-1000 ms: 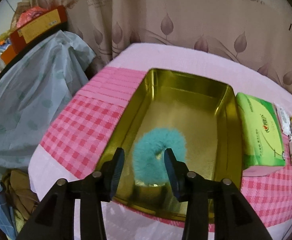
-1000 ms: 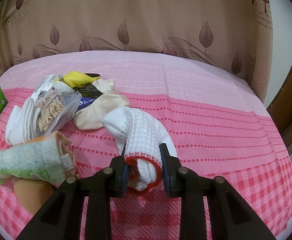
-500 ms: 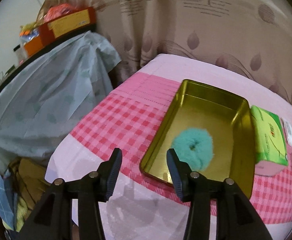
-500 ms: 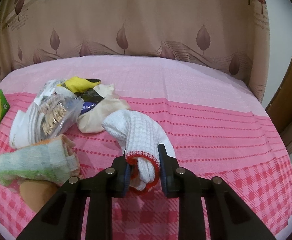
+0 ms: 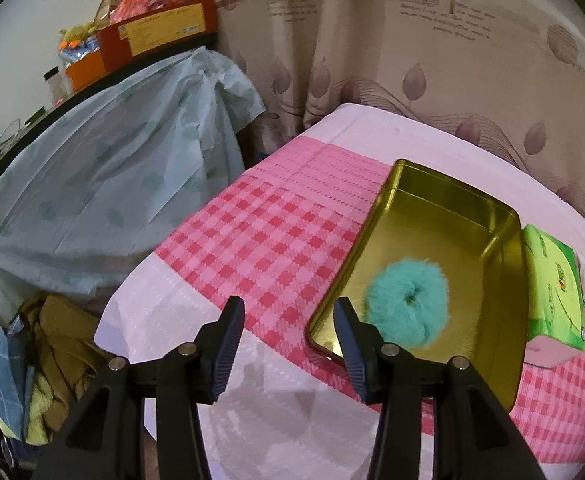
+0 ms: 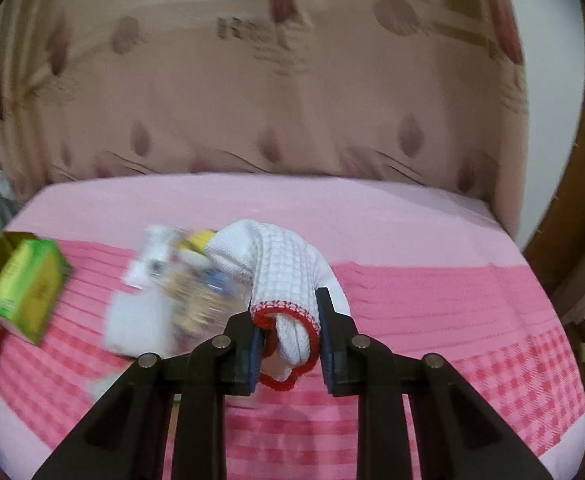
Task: Organize soft objects
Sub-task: 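Lift the left tool out of the tin while the right tool carries the glove over the tin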
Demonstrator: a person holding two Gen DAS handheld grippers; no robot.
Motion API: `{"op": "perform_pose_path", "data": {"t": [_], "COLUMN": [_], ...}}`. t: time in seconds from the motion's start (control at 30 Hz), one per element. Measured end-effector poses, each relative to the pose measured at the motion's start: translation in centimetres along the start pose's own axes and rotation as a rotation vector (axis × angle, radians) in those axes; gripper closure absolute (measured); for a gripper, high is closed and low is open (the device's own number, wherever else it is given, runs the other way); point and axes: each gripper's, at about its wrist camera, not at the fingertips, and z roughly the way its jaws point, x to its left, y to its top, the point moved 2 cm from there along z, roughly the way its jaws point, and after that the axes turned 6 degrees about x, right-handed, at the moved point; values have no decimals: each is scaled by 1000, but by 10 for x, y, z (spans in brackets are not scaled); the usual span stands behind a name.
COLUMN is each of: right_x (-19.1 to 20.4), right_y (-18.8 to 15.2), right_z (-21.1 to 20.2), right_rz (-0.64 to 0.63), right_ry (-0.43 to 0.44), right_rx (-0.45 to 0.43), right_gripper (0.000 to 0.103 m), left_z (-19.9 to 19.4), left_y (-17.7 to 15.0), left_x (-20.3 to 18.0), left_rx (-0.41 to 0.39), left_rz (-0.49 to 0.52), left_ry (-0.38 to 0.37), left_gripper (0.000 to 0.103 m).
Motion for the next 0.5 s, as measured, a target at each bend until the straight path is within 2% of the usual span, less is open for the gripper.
{"op": "perform_pose_path", "data": {"t": [0.2,0.5], "right_x": [73,214], "right_y": [14,0], "right_z": [-14,-29], "right_rz": [-92,-295], "right_ry": [141,372], "right_rx": [-15,14], "right_gripper": [82,82], "left_z": [1,-3], "left_y": [4,7], "left_x": [20,38], "left_rx": [7,-10], "left_rz": [-93,-168], "left_ry": [0,54], "left_gripper": [56,56]}}
